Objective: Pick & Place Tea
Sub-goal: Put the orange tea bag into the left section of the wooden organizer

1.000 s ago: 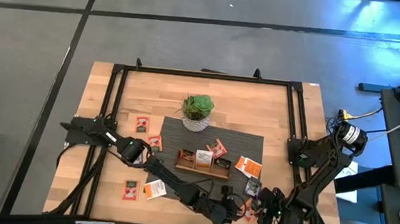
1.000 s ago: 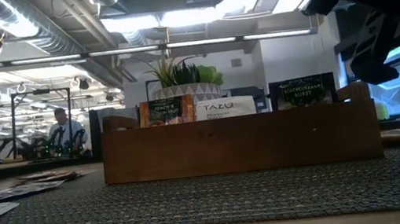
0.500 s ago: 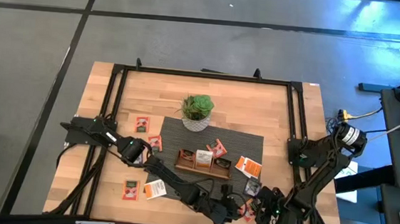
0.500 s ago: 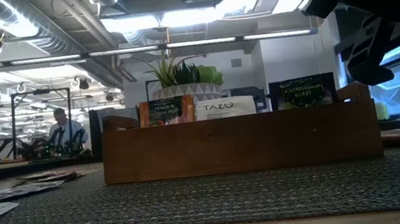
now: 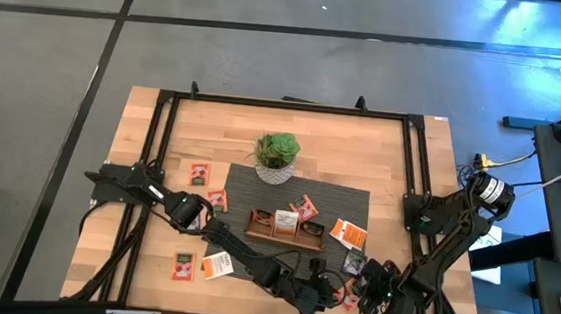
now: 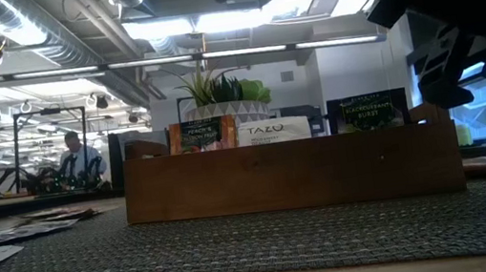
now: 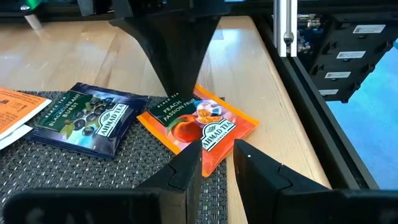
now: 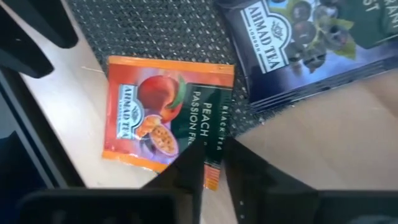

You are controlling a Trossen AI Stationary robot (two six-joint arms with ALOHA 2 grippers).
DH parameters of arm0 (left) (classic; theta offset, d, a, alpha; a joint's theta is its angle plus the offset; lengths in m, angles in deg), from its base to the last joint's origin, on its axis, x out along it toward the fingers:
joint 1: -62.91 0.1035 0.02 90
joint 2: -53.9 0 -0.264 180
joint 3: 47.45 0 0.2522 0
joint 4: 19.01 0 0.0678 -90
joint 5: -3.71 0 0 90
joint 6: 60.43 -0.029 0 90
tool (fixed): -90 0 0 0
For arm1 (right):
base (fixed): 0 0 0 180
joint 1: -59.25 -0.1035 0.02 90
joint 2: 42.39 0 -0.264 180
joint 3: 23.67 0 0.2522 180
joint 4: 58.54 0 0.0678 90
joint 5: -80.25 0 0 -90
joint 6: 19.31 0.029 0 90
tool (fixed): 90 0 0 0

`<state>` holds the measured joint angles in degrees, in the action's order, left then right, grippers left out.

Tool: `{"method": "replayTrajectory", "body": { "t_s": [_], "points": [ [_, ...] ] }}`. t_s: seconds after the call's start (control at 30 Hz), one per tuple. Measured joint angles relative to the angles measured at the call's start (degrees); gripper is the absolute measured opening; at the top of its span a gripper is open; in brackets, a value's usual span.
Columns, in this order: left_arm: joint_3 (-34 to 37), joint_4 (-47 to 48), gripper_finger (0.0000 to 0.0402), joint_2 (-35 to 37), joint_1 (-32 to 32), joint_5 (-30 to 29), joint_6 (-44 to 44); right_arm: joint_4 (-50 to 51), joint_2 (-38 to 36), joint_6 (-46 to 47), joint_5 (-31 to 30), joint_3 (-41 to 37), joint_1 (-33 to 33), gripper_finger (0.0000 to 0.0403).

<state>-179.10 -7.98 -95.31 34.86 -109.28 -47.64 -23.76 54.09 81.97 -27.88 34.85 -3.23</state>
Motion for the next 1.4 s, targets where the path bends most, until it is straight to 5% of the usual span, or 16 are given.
{"method": "replayTrajectory", "body": {
  "t_s": [0.17, 0.47, 0.8, 0.97, 1.13, 1.3, 1.4],
  "points": [
    [0.00, 0.01, 0.0088, 0.00, 0.00, 0.05, -0.04, 0.52, 0.02, -0.18, -0.20, -0.07, 0.00, 0.0010],
    [0.07, 1.55, 0.0088, 1.43, 0.00, 0.22, -0.31, 1.67, -0.87, -0.73, -2.23, 0.31, -0.82, 0.0004],
    [0.04, 19.23, 0.0088, 12.14, -0.76, -3.23, -2.13, 11.67, -1.30, -2.18, -5.70, 5.75, -0.90, 0.0002],
    [3.48, 26.44, 0.0088, 20.38, -3.64, -10.78, -0.40, 19.15, -1.38, -5.99, -10.28, 11.53, -0.90, 0.0002],
    [14.80, 20.43, 0.0088, 28.04, -6.55, -9.31, 2.76, 27.65, -1.46, -13.38, -15.60, 19.06, 0.94, 0.0001],
    [29.46, 1.79, 0.0088, 34.71, -8.48, 6.06, 2.66, 32.13, -1.48, -25.74, -17.91, 26.53, 5.54, 0.0001],
    [38.35, -9.20, 0.0088, 37.72, -9.62, 9.41, 2.63, 32.09, -1.51, -35.15, -18.27, 29.80, 9.32, 0.0000]
  ]
}}
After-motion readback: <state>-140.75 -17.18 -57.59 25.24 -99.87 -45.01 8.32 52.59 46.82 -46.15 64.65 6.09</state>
